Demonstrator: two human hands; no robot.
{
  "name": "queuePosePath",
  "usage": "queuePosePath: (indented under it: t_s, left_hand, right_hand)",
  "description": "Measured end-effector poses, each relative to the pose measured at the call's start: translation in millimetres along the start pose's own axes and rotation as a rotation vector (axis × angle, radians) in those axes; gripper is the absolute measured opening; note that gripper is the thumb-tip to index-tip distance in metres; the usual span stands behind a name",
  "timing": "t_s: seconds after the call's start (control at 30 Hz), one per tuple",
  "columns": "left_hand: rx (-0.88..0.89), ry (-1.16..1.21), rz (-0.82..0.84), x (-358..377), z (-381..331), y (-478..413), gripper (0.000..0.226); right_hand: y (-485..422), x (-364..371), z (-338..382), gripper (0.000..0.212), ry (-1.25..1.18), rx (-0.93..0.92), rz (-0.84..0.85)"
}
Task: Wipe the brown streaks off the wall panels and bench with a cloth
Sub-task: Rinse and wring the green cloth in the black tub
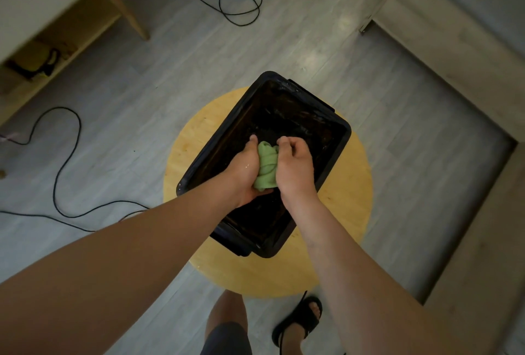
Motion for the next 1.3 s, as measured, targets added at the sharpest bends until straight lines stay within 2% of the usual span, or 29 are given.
queuePosePath:
  t_s: [0.1,0.2,0.3,0.37,0.43,0.5,0.57,0.63,0.83,0.97,1.03,1.1,1.17,1.23,1.3]
  left_hand:
    - [-0.033,0.137,0.116,9,4,9,0.059]
    - [-0.011,0.175,0.199,12,1,15,0.063]
    - [-0.011,0.075,0.295,11,-7,20,0.063]
    - [-0.028,-0.041,0.357,8,-13,23,0.053]
    - [-0.014,-0.161,0.403,5,-23,27,0.036]
    - [0.006,-0.323,0.546,4,-34,33,0.033]
    - [-0.016,-0.503,0.716,5,-39,40,0.037]
    - [-0.012,-0.681,0.79,9,-42,44,0.033]
    - [0.05,-1.005,0.564,8,-45,29,0.016]
    - [0.101,-1.11,0.495,6,-35,27,0.018]
    - [0.14,-1.111,0.44,3,-34,26,0.02]
    - [0.176,-1.092,0.395,0,-39,27,0.015]
    - [0.175,-1.08,0.394,-1,-42,27,0.025]
    - [0.165,-1.087,0.385,-3,-43,28,0.035]
    - [0.169,-1.068,0.389,-4,-44,29,0.031]
  right_hand:
    - [7,3,6,0.019,0.027,-0.049,0.038]
    - [1,0,14,0.023,0.282,-0.145,0.098]
    - [-10,-8,20,0.023,0.585,-0.21,0.126]
    - [-13,-17,34,0.024,0.57,-0.275,0.227]
    - [-7,-21,47,0.045,0.51,-0.284,0.482]
    - [4,-22,54,0.076,0.647,-0.323,0.702]
    - [14,-18,56,0.103,0.908,-0.463,0.804]
    - [17,-16,55,0.116,1.067,-0.564,0.837]
    - [9,-14,39,0.116,1.229,-0.671,0.711]
    - [14,-7,31,0.127,1.379,-0.697,0.696]
    - [11,-5,34,0.111,1.386,-0.697,0.655]
    - [7,-4,43,0.083,1.301,-0.763,0.594]
    - [5,-4,50,0.069,1.23,-0.797,0.594]
    - [5,-3,51,0.076,1.199,-0.724,0.688]
    - [8,-5,49,0.095,1.164,-0.555,0.808]
Point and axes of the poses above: each hand's wrist, its own y-axis away from the middle knuckle, its own x-axis out of the palm, z = x × y, the point moved 6 cm from there along -y, towards the middle knuckle, and after that the axes turned 3 degrees about -y, right-handed, at the moved point
